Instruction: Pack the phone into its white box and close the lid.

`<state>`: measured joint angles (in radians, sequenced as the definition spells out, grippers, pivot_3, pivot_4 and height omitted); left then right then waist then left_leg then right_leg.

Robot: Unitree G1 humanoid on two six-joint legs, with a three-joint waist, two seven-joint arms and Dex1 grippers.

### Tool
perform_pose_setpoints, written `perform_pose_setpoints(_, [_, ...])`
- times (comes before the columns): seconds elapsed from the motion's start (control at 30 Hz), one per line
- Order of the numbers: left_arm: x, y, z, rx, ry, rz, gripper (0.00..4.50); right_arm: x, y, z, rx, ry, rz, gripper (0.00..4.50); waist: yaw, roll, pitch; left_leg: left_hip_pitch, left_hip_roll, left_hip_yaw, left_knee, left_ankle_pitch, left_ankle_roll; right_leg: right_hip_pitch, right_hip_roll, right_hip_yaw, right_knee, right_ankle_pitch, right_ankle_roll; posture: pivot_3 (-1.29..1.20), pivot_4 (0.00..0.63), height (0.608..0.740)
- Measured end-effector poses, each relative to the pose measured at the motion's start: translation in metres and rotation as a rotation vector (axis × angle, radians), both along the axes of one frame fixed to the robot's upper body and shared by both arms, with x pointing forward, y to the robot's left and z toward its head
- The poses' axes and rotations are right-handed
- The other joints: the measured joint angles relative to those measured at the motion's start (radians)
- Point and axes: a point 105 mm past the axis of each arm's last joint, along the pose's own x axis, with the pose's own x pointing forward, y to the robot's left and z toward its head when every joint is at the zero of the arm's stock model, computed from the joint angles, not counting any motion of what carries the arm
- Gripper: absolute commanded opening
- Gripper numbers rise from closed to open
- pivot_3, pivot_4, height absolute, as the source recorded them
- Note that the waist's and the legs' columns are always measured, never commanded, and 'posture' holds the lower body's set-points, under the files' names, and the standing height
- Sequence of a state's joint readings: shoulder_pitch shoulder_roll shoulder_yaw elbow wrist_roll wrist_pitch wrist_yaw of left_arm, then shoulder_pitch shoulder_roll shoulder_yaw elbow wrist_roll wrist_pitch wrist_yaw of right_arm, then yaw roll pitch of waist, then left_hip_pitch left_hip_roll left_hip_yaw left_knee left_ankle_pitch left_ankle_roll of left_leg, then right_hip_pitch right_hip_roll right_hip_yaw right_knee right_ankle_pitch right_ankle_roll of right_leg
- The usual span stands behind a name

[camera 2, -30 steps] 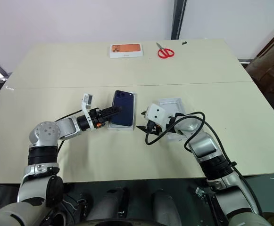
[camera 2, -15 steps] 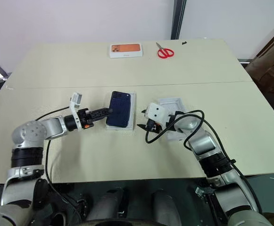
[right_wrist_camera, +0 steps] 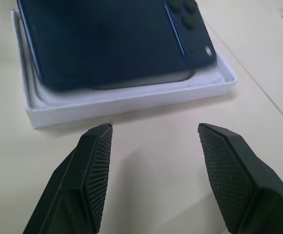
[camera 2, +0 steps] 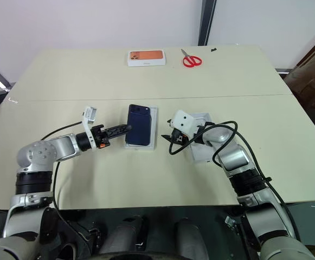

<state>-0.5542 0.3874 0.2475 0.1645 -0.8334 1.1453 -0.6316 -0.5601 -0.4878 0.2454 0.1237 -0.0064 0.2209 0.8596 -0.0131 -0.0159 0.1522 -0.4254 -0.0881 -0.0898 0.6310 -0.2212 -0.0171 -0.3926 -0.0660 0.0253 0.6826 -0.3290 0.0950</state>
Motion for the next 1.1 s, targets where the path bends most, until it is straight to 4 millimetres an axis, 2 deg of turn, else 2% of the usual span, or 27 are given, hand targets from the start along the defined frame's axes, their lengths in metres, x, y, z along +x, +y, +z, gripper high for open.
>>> perform_pose_setpoints(0.13, [0.002, 0.001, 0.010, 0.013, -0.029, -0.010, 3.60, 0.000, 0.000, 0.000, 0.001, -0.005, -0.002, 2.95, -0.006, 0.000, 0.000, 0.000, 0.000, 0.000, 0.000, 0.000, 0.000, -0.001, 0.000, 0.000, 0.000, 0.000, 0.000, 0.00, 0.150, 0.734])
perform_pose_setpoints(0.3, [0.001, 0.015, 0.003, 0.055, -0.006, 0.015, 3.60, 0.001, -0.001, 0.000, -0.001, -0.006, -0.009, 2.95, -0.005, 0.000, 0.000, 0.000, 0.000, 0.000, 0.000, 0.000, 0.000, -0.001, 0.001, 0.000, 0.001, 0.000, 0.000, 0.00, 0.150, 0.734])
perform_pose_setpoints(0.43, [-0.003, 0.018, 0.000, 0.071, 0.013, 0.009, 3.60, 0.002, -0.002, 0.000, 0.001, -0.007, -0.013, 2.95, 0.000, 0.000, 0.000, 0.000, 0.000, 0.000, 0.000, 0.000, 0.000, 0.000, 0.000, 0.000, 0.000, 0.000, 0.000, 0.00, 0.150, 0.734])
perform_pose_setpoints(0.53, [-0.004, 0.015, -0.002, 0.073, 0.018, -0.002, 3.60, 0.004, 0.000, 0.001, 0.008, -0.011, -0.016, 2.95, 0.000, 0.000, 0.000, 0.000, 0.000, 0.000, 0.000, 0.000, 0.000, 0.000, 0.000, 0.000, 0.000, 0.000, 0.000, 0.00, 0.150, 0.734])
perform_pose_setpoints(0.63, [0.000, -0.004, -0.003, 0.053, 0.025, -0.035, 3.60, 0.005, 0.004, 0.000, 0.015, -0.011, -0.015, 2.95, 0.002, 0.000, 0.000, 0.000, 0.000, 0.000, 0.001, 0.000, 0.000, 0.000, 0.000, 0.000, 0.000, 0.000, 0.000, 0.00, 0.150, 0.734])
perform_pose_setpoints(0.7, [0.001, -0.009, -0.001, 0.077, 0.018, -0.053, 3.60, 0.005, 0.009, 0.000, 0.020, -0.014, -0.003, 2.95, -0.002, 0.000, 0.000, 0.000, 0.000, 0.000, 0.000, 0.000, 0.000, 0.000, 0.000, 0.000, 0.001, 0.000, 0.000, 0.00, 0.150, 0.734])
perform_pose_setpoints(0.9, [0.002, 0.012, -0.003, 0.120, 0.054, -0.026, 3.60, 0.006, 0.005, 0.001, 0.014, -0.020, -0.011, 2.95, -0.010, 0.000, 0.000, 0.000, 0.001, 0.000, -0.001, 0.001, -0.001, -0.002, 0.001, 0.001, 0.002, 0.000, 0.000, 0.00, 0.150, 0.734])
perform_pose_setpoints(1.1, [0.000, 0.015, 0.003, 0.129, 0.060, -0.054, 3.60, 0.006, 0.006, 0.002, 0.016, -0.022, -0.012, 2.95, -0.002, 0.000, 0.000, 0.000, 0.000, 0.000, 0.000, 0.001, -0.001, -0.001, 0.001, 0.001, 0.001, 0.000, 0.000, 0.00, 0.150, 0.734])
